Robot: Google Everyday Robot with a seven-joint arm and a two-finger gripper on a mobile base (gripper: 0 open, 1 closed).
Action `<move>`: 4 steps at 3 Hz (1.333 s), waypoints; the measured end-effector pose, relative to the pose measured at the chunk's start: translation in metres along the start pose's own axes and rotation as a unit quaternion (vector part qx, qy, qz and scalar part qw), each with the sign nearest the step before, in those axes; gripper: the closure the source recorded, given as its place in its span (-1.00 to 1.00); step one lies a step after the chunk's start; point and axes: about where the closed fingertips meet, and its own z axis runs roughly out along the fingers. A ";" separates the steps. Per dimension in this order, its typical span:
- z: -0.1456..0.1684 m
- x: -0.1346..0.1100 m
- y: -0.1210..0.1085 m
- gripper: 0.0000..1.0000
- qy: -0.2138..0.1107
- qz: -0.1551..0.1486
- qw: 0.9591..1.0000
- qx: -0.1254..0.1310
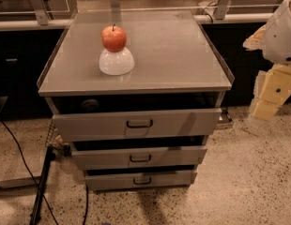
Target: Open bottom drawer
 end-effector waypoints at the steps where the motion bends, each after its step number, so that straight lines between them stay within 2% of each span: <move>1: 0.000 0.000 0.000 -1.00 0.000 0.000 1.000 0.000; 2: 0.009 0.002 0.005 -1.00 -0.004 0.005 1.000 0.010; 3: 0.034 0.007 0.022 -1.00 -0.016 0.011 1.000 0.020; 4: 0.092 0.011 0.060 -1.00 -0.044 0.030 0.998 0.021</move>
Offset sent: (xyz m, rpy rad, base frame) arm -0.0062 -0.0003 -0.0323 0.0164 -0.0365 -0.0283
